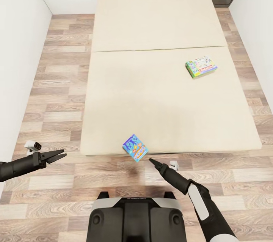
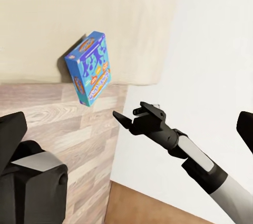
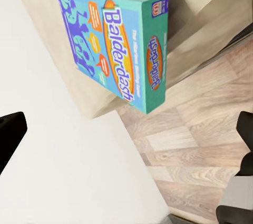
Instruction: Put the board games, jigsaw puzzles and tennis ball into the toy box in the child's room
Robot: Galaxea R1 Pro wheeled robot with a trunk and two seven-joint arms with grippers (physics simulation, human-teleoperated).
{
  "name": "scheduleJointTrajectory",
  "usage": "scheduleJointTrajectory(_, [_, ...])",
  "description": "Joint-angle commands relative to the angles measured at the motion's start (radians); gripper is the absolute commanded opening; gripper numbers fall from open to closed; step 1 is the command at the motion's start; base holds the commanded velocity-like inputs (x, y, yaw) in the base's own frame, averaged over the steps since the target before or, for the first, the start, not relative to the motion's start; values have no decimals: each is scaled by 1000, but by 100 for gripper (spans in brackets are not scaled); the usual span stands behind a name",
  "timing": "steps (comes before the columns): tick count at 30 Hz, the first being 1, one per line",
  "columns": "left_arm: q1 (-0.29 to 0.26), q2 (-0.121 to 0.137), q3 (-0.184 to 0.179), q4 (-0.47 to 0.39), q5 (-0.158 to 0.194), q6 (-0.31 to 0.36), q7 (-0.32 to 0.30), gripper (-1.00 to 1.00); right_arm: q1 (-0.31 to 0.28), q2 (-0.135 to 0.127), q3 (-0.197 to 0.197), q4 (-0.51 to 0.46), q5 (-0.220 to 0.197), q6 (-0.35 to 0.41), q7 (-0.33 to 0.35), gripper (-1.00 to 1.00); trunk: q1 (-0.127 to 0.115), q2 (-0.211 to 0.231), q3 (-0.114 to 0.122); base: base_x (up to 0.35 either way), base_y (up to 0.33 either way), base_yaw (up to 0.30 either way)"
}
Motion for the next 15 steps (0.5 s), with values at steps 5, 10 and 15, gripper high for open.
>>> scheduleJointTrajectory(5, [0,0,0,0,0,11,-3,100,-2,-1,-4,0,-4,8,2,100,19,-36,-16,0,0,0])
scheduleJointTrajectory(10, [0,0,0,0,0,11,-3,100,-2,-1,-3,0,-4,7,2,100,39,-71,-32,0,0,0])
scheduleJointTrajectory(15, [0,0,0,0,0,11,-3,100,-2,-2,-3,0,-5,8,6,100,58,-106,-48,0,0,0])
